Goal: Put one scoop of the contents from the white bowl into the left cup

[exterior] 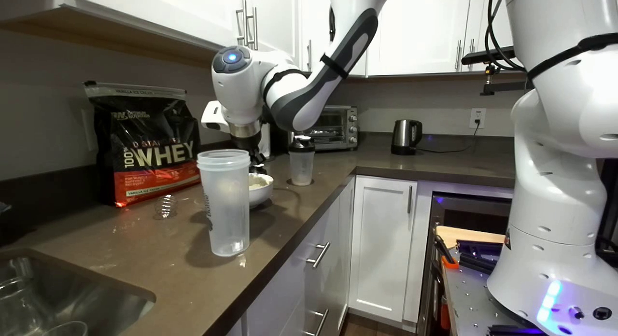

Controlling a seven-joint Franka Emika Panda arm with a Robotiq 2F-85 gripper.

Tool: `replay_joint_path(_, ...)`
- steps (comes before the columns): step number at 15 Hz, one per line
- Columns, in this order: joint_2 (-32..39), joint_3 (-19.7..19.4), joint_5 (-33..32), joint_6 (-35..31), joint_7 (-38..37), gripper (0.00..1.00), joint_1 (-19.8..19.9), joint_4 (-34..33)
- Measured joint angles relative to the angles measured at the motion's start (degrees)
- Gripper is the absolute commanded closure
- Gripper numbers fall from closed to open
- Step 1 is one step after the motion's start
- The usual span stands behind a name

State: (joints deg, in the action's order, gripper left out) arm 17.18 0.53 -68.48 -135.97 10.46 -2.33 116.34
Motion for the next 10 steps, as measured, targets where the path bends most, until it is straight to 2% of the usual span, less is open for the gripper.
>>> replay_joint_path(6,1.42,-0.48,-4.02,0.0,-3.8,0.99,0.0,-0.89)
replay_joint_path(10,2.35,-0.78,-4.52,0.03,-4.34,0.99,0.02,-1.49)
